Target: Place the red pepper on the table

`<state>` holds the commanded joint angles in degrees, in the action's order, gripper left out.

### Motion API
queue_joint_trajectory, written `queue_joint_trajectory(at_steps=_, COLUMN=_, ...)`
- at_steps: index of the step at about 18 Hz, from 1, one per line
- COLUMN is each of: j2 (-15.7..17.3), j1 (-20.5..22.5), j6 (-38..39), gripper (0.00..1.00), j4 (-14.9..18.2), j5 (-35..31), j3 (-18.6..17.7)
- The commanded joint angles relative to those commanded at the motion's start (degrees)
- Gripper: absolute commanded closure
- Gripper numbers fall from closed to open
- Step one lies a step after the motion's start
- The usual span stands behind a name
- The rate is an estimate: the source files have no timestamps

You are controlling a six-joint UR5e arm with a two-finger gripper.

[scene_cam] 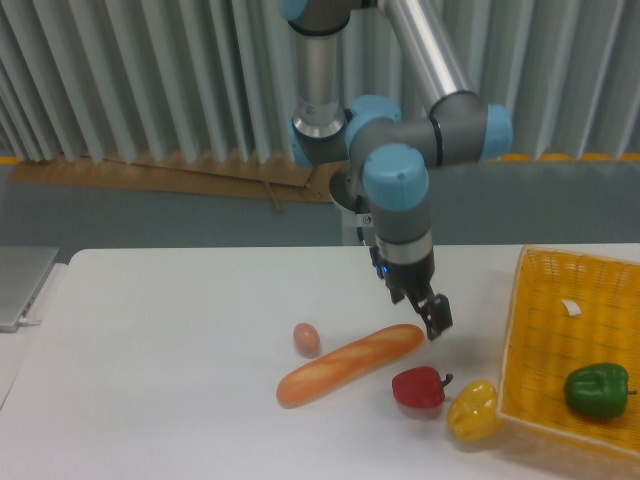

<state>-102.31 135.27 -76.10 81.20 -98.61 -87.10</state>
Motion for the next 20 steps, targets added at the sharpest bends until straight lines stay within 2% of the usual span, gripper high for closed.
queue_joint_trajectory(at_steps=4, j2=0.36, j1=-1.41, j6=-2.03, gripper=0.0, j4=2.2, j5=2.19, j3=0.62)
queue_joint_trajectory(at_steps=6, j2=1.58, j1=-1.67, j6=-2.3, gripper=0.0, j4=2.29, j5=2.98, j3=0.79)
queue_joint_trajectory(at_steps=9, j2=1.85, j1=-2.99, j6=-2.12, gripper=0.0, j4=1.94, j5=4.22, j3=1.06)
queue_joint_trajectory(at_steps=13, j2=1.76, j1=-2.29, j6=-2.21, gripper=0.0, j4=2.03, j5=6.24, j3=1.41)
queue_joint_trajectory(at_steps=20, j2=3.52, j1=-2.82, j6=-4.14, gripper=0.0, j4=3.78, j5=7.82, j3=0.88)
